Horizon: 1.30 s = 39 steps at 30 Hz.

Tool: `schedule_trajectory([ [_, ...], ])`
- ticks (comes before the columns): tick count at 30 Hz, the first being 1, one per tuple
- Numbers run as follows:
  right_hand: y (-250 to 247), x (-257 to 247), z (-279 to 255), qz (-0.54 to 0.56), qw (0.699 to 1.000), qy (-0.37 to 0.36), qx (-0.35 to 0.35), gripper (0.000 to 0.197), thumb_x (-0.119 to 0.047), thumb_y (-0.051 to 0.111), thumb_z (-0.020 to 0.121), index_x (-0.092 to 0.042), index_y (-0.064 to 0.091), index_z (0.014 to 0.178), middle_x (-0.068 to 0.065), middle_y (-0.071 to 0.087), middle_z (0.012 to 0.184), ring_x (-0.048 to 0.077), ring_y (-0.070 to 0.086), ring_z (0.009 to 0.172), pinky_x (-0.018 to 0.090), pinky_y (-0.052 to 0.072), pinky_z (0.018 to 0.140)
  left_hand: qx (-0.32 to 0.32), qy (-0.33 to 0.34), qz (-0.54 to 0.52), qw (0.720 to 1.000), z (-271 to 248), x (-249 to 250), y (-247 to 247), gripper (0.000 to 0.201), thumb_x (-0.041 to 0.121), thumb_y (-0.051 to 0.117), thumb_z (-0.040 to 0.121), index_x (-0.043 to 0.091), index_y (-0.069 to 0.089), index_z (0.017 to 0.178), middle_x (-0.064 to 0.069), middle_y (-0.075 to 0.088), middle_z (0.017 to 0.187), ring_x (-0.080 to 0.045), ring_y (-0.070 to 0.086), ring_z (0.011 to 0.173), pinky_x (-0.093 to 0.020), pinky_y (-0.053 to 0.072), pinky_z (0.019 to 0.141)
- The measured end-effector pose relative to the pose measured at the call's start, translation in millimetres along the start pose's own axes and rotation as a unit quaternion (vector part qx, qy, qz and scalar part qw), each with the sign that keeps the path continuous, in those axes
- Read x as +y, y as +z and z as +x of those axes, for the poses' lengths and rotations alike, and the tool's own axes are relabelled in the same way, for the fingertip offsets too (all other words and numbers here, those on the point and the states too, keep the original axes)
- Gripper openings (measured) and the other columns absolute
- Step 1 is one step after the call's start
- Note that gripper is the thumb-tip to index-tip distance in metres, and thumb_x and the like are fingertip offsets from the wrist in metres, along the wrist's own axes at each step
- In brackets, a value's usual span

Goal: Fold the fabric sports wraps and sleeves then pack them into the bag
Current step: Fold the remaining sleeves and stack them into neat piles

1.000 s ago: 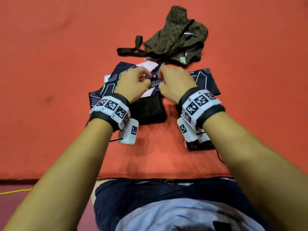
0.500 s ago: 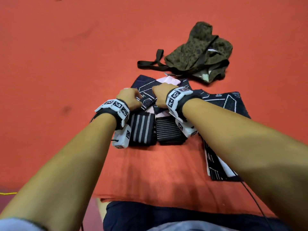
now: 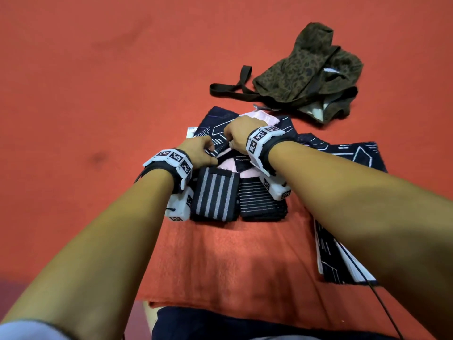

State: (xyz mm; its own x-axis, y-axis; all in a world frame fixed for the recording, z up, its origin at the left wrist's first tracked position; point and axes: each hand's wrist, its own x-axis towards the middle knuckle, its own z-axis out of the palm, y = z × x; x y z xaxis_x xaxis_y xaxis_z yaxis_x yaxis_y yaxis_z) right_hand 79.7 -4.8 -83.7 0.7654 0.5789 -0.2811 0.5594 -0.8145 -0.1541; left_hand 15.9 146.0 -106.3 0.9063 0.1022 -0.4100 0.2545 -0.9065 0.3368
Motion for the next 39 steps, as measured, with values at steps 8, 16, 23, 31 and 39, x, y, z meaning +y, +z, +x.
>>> schedule_trajectory([
  [8,-38,11,-43,0.022,0.998,0.013,0.059,0.015,-0.018,0.061,0.088,-0.02,0.07,0.1,0.008,0.067,0.105,0.034,0.063,0.097,0.035,0.051,0.075,0.124,0.056,-0.028,0.99,-38,34,-31,0.029,0.014,0.058,0.093,0.024,0.069,0.118,-0.008,0.071,0.114,-0.028,0.063,0.103,-0.029,0.049,0.086],
  [16,-48,31,-137,0.063,0.991,0.074,0.088,0.024,-0.019,0.057,0.081,-0.018,0.071,0.101,0.012,0.066,0.103,0.038,0.063,0.092,0.037,0.052,0.079,0.152,0.139,-0.033,0.978,-69,93,-11,0.027,0.012,0.057,0.087,0.025,0.073,0.105,0.002,0.066,0.096,-0.016,0.055,0.09,-0.024,0.038,0.075],
  [23,0,35,-205,0.129,0.983,0.091,0.094,0.006,-0.024,0.061,0.085,-0.03,0.061,0.084,0.008,0.067,0.107,0.035,0.061,0.102,0.033,0.043,0.077,0.122,0.191,-0.056,0.972,-96,109,35,0.029,0.004,0.06,0.077,0.028,0.071,0.091,0.005,0.067,0.081,-0.016,0.059,0.078,-0.026,0.046,0.075],
  [31,81,31,-243,0.146,0.983,0.092,0.057,0.015,-0.027,0.059,0.092,-0.032,0.048,0.083,0.004,0.064,0.11,0.031,0.061,0.103,0.032,0.039,0.074,0.017,0.2,-0.014,0.98,-126,109,84,0.034,0.005,0.063,0.075,0.023,0.067,0.103,0.01,0.066,0.088,-0.012,0.062,0.083,-0.032,0.052,0.084],
  [39,116,13,-270,0.119,0.991,0.058,-0.004,0.008,-0.02,0.056,0.091,-0.023,0.063,0.094,0.004,0.059,0.111,0.03,0.062,0.101,0.037,0.049,0.078,-0.025,0.171,-0.112,0.979,-147,95,115,0.044,0.015,0.068,0.084,0.024,0.056,0.126,0.005,0.066,0.1,-0.01,0.061,0.078,-0.029,0.053,0.087],
])
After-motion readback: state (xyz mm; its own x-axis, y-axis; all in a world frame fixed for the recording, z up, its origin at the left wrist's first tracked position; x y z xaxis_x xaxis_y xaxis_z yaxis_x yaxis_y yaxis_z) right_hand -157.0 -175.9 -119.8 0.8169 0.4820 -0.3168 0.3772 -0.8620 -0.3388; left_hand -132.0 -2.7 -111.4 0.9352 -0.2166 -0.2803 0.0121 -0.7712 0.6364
